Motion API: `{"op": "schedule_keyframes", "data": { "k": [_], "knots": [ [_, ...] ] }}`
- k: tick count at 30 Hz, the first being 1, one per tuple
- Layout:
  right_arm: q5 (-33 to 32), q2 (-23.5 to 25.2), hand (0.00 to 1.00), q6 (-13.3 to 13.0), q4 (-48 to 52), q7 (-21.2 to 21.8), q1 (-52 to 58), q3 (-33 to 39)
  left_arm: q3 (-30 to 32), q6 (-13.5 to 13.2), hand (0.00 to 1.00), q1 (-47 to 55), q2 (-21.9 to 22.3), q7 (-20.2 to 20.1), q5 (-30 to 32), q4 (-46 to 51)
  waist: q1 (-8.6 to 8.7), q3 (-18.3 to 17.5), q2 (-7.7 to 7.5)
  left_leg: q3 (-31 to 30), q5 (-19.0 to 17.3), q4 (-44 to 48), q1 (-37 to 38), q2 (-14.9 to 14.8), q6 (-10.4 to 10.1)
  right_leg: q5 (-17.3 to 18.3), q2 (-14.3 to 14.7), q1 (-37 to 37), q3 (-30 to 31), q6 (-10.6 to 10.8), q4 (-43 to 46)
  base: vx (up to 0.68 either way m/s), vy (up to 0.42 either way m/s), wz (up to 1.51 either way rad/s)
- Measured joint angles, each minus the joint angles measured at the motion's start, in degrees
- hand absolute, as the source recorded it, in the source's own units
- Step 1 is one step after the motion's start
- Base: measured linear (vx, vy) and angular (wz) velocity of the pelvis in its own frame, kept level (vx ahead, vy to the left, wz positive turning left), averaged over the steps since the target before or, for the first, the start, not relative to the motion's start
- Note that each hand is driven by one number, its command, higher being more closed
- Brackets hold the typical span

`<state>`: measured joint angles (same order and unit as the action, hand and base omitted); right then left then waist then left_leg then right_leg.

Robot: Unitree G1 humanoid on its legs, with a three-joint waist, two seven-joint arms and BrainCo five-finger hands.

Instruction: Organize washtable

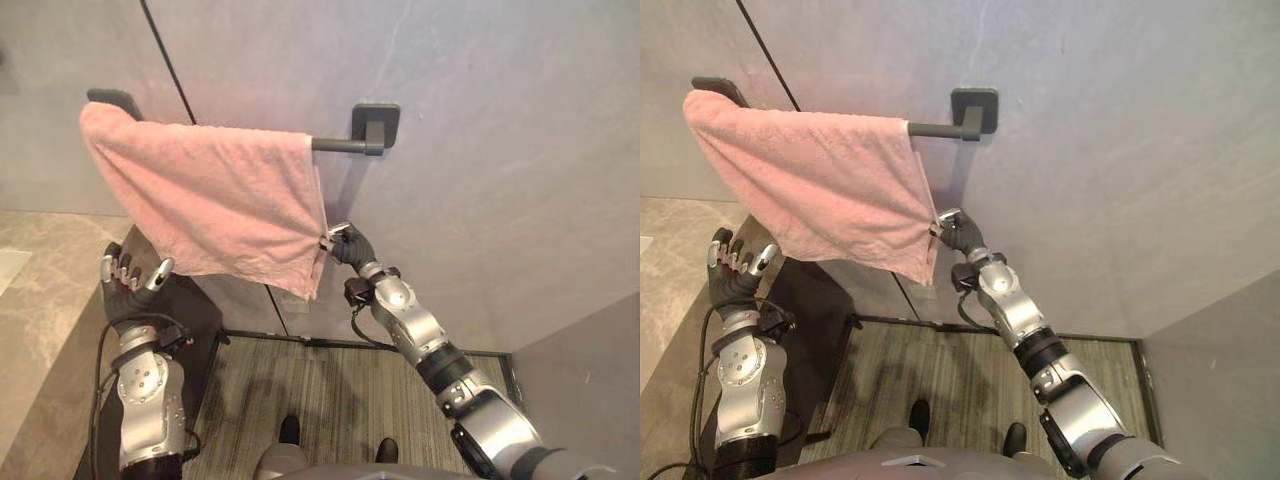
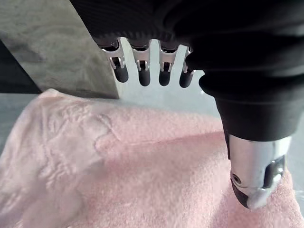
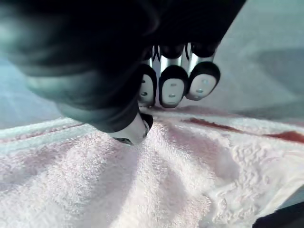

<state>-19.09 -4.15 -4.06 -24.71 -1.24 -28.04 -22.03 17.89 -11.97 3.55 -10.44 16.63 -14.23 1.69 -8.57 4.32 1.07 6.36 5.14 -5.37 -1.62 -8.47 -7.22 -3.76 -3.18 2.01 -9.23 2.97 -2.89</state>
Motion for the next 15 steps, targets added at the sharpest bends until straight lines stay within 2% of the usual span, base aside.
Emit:
{"op": "schedule_keyframes", "data": {
  "k": [4, 7, 11, 15],
  "knots": [
    [0.0, -1.1, 1.0, 0.0, 2.8, 0.0, 2.6, 1.3, 0.3, 0.1, 0.0, -2.4, -1.7, 0.9, 0.1, -1.6, 0.45, 0.0, -0.03, 1.3, -0.2, 0.0, 0.3, 0.0, 0.0, -0.5, 0.1, 0.5, 1.2, 0.0, -0.1, 0.01, 0.005, -0.17],
    [0.0, -1.9, 1.0, 0.3, 4.4, 0.0, 3.4, 2.2, 0.5, 0.3, 0.0, -3.4, -1.7, 1.6, 0.1, -1.8, 0.43, -0.1, -0.08, 2.0, -0.3, 0.0, 0.3, 0.0, 0.0, -0.7, 0.1, 0.9, 2.1, 0.0, -0.1, 0.01, 0.008, -0.15],
    [0.0, -2.0, 1.0, 0.4, 7.4, 0.0, 5.3, 2.4, 2.9, 0.6, 0.0, -3.6, -1.7, 3.3, 1.9, -2.9, 1.83, -0.1, -0.16, 2.6, -0.4, 0.0, 0.5, 0.0, 0.1, -0.8, 0.1, 1.0, 2.5, 0.0, -0.1, 0.0, 0.002, -0.05],
    [0.0, -2.1, 1.0, 0.5, 9.5, 0.0, 7.5, 2.5, 3.0, 1.1, 0.0, -4.5, -1.7, 5.0, 2.3, -4.0, 1.92, -0.2, -0.34, 3.0, -0.4, 0.0, 0.6, 0.0, 0.1, -1.3, 0.2, 1.0, 3.1, 0.0, -0.6, -0.01, 0.005, -0.07]
  ]
}}
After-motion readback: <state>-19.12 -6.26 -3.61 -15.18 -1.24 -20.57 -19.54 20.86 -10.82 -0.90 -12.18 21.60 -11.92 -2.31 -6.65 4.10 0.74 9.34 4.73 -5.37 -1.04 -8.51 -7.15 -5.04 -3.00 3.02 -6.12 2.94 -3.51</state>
